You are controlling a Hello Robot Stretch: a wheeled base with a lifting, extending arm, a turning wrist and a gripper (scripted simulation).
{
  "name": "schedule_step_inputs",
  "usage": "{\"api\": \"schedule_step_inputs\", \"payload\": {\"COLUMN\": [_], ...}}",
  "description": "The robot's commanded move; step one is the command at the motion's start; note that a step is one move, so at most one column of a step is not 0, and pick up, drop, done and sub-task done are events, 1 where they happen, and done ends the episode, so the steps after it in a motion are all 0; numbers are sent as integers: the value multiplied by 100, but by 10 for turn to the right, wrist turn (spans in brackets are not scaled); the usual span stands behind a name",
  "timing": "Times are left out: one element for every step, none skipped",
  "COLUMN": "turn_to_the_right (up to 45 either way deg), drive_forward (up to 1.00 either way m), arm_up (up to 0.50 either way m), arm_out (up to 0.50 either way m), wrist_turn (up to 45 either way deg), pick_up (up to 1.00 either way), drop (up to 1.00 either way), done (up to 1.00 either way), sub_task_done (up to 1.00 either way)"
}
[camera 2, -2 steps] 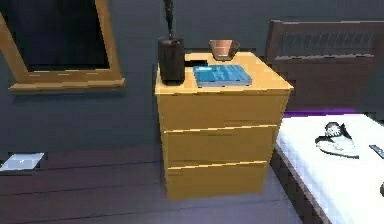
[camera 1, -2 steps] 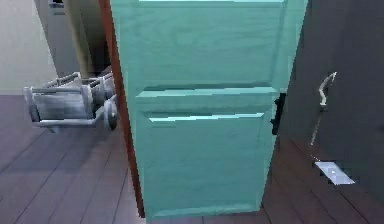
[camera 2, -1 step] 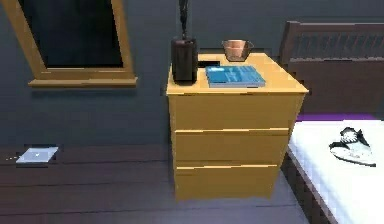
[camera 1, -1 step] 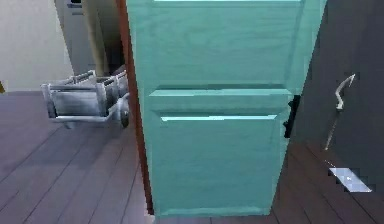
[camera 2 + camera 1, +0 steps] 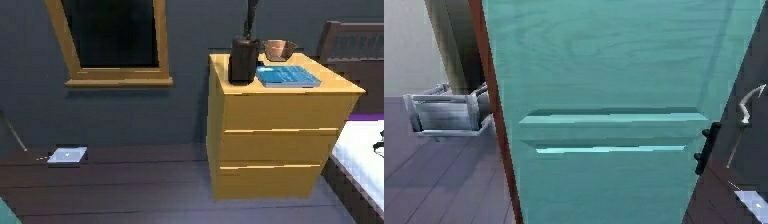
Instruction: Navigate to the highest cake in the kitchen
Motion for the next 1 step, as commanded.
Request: {"api": "schedule_step_inputs", "payload": {"turn_to_the_right": [-120], "drive_forward": [0], "arm_up": [0], "arm_out": [0], "wrist_turn": [0], "pick_up": [0], "drop": [0], "done": [0], "sub_task_done": [0]}}
